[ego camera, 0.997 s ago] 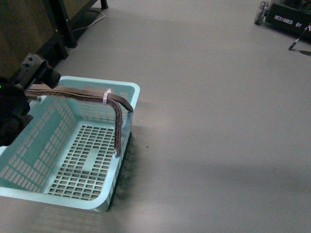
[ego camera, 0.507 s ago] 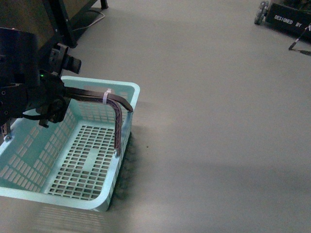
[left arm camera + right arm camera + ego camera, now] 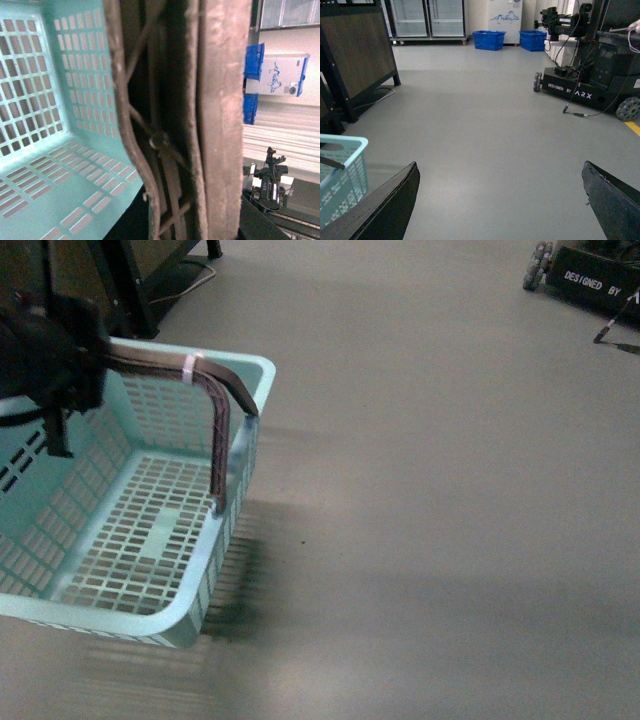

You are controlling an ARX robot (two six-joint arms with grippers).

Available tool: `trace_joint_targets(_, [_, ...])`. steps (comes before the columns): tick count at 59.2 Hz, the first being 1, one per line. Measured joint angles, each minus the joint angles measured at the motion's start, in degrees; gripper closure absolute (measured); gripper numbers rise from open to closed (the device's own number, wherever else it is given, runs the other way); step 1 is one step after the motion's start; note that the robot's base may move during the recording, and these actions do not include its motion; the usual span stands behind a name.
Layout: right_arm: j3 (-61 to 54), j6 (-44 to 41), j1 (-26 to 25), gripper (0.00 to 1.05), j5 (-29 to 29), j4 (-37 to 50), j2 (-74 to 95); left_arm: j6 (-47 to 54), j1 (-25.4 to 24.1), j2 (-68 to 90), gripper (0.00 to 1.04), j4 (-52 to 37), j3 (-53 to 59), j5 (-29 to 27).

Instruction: Pick mango and avocado into basket

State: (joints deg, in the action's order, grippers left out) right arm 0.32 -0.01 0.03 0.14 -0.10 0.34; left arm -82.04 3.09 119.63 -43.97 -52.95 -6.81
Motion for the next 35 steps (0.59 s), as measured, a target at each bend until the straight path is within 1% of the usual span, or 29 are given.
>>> trace_joint_targets(8, [0.00,0.00,0.00,0.08,0.00,0.00,0.00,-0.15,-0.74,-12.15,0.87,9.35,2.62,-1.97])
trace_joint_targets(15, [0.00,0.00,0.00,0.08,-0.02,0.00,0.00,-0.50,-1.03,-21.31,0.87,16.79,3.17,-3.04])
trace_joint_targets(18, [0.00,0.00,0.00,0.08,0.00,0.00,0.00,-1.27,-0.98,-26.47,0.87,21.29,3.17,-3.28])
trace_joint_targets(21, [0.00,0.00,0.00,0.08,-0.02,0.00,0.00,-2.01,-0.57,-31.45,0.87,25.88,3.15,-3.61])
trace_joint_targets(28, [0.00,0.00,0.00,0.08,-0.02,0.00,0.00,-3.13,0.55,-38.62,0.87,32.52,2.03,-3.76])
trace_joint_targets(35, [0.00,0.00,0.00,0.08,0.00,0.00,0.00,-4.07,2.16,-44.85,0.87,39.23,-2.34,-4.57])
